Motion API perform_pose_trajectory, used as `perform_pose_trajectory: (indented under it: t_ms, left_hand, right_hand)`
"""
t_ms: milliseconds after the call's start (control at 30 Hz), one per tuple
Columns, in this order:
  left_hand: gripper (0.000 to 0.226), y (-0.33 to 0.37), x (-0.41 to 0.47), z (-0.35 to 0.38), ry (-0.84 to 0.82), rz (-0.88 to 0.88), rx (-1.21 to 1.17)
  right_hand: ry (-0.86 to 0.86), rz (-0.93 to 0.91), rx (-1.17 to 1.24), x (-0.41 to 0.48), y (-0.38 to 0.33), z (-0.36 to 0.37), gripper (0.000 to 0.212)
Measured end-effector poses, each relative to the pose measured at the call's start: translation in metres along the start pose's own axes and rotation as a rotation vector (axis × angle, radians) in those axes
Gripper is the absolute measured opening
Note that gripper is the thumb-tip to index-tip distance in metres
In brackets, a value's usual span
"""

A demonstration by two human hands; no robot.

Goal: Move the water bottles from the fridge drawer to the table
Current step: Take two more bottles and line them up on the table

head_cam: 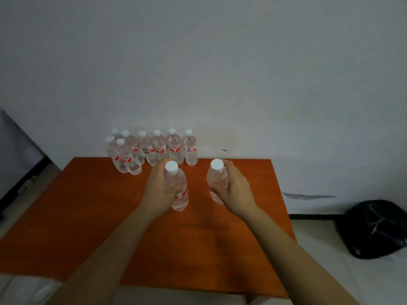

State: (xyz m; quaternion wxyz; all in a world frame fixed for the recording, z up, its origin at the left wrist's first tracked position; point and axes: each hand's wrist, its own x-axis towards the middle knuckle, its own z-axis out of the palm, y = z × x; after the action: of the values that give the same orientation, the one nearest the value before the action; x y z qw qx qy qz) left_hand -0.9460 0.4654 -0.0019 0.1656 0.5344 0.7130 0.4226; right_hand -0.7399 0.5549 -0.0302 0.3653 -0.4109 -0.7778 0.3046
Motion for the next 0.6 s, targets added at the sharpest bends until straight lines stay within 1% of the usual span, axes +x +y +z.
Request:
perform_pose_trajectory:
  t_ms: [67,133,233,333,433,600]
  left_hand:
    - [0.056,-0.015,0.029,-0.007,0.017,0.018,0.034]
    - [0.050,-0.030,0.054,-0.016,0.033,0.013,0.068]
    - [0.056,-0.058,0.089,-0.036,0.012,-0.036,0.142]
    - [0.063,-0.097,0.127,-0.055,-0.017,-0.060,0.210]
    - [0.069,-0.142,0.165,-0.067,-0.050,-0.072,0.299]
    - [0.065,-0.216,0.215,-0.080,-0.196,0.028,0.351]
  right_hand:
    - [-0.065,-0.012,0.001,0.039,0.005,0.017,0.049]
    - [-0.117,-0.007,0.002,0.070,0.007,0.038,0.056]
    - [-0.200,0.023,0.003,0.105,0.004,0.074,0.065]
    - [-0.259,0.028,-0.025,0.137,0.000,0.113,0.067]
    - [-0.281,0.050,-0.096,0.165,-0.003,0.156,0.069]
    - [-0.260,0.142,-0.110,0.199,0.001,0.227,0.069]
